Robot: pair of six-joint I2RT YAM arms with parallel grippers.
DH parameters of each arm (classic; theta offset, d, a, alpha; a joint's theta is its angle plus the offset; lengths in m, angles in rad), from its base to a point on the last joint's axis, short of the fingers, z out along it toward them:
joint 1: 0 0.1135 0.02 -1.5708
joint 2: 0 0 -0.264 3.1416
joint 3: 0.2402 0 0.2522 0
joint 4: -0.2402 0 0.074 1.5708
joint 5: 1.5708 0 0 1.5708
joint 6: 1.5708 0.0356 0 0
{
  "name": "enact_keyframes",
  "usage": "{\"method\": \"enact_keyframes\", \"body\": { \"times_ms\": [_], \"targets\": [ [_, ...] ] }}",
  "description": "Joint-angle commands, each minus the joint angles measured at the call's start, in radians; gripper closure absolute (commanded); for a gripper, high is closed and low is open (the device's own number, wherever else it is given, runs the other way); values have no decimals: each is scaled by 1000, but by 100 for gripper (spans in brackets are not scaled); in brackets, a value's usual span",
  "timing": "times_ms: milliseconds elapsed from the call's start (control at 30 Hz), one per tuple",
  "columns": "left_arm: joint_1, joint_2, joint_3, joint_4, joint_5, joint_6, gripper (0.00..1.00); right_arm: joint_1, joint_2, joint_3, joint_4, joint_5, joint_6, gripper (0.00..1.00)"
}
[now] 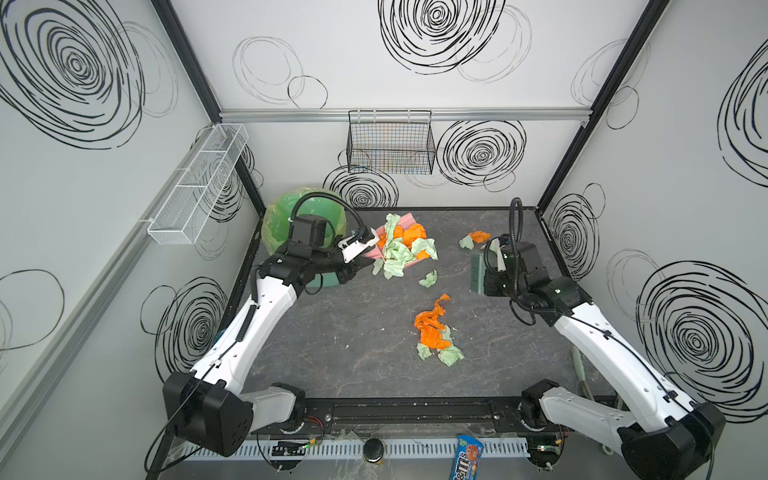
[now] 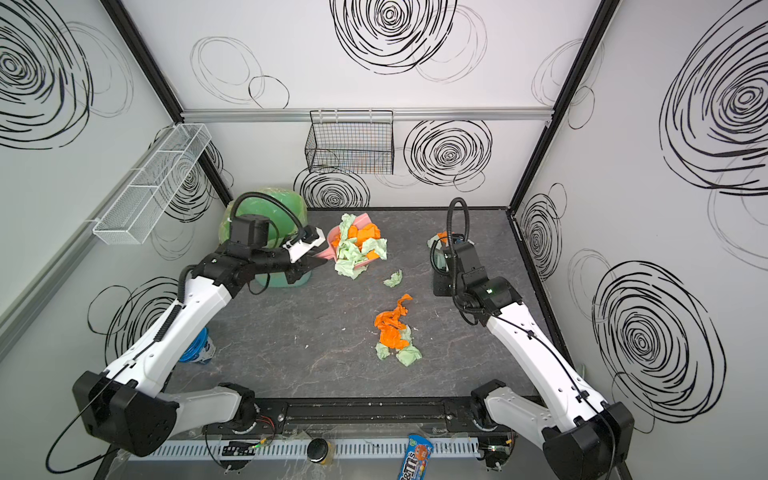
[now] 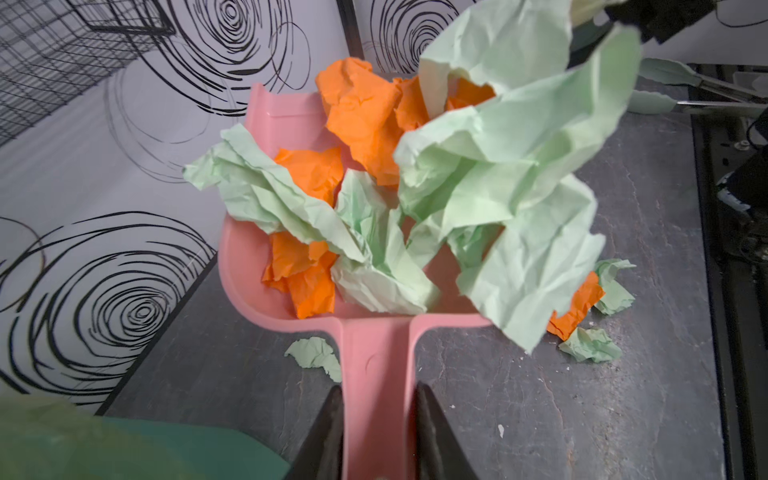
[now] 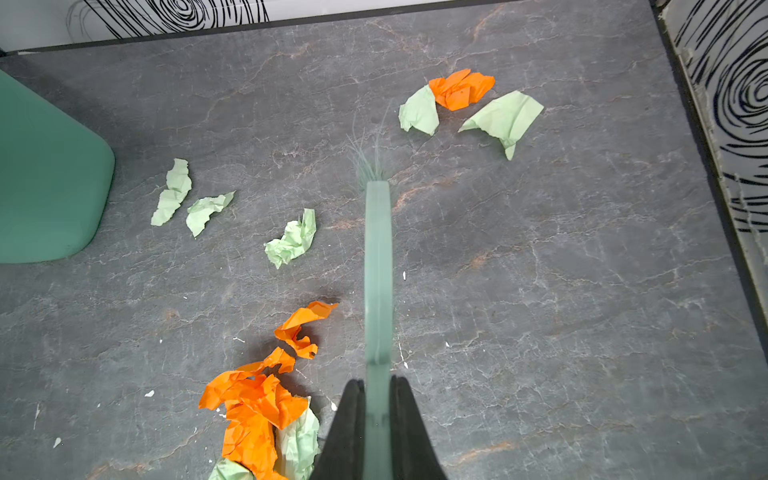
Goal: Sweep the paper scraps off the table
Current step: 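Lift the loaded dustpan with the left gripper toward the wastebasket while the right withdraws, then tip the dustpan over the wastebasket with the left gripper to empty it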
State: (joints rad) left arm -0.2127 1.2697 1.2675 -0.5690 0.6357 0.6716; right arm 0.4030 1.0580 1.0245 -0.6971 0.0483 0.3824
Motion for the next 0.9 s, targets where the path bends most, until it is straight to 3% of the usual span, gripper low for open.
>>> {"method": "enact_keyframes", "body": {
  "times_ms": [0, 333, 600, 867],
  "targets": [
    [70, 12, 118, -152, 82, 83, 100, -6, -26, -24, 62, -14, 10, 100],
    [271, 171, 460, -567, 161, 341, 100, -6, -33, -99, 120, -52, 16, 100],
    [509, 370, 691, -823, 233, 543, 100, -6, -37, -120, 133, -67, 18, 100],
    [642, 533, 859, -818, 157, 578, 100, -6, -30, -151, 166, -114, 17, 100]
  ]
}}
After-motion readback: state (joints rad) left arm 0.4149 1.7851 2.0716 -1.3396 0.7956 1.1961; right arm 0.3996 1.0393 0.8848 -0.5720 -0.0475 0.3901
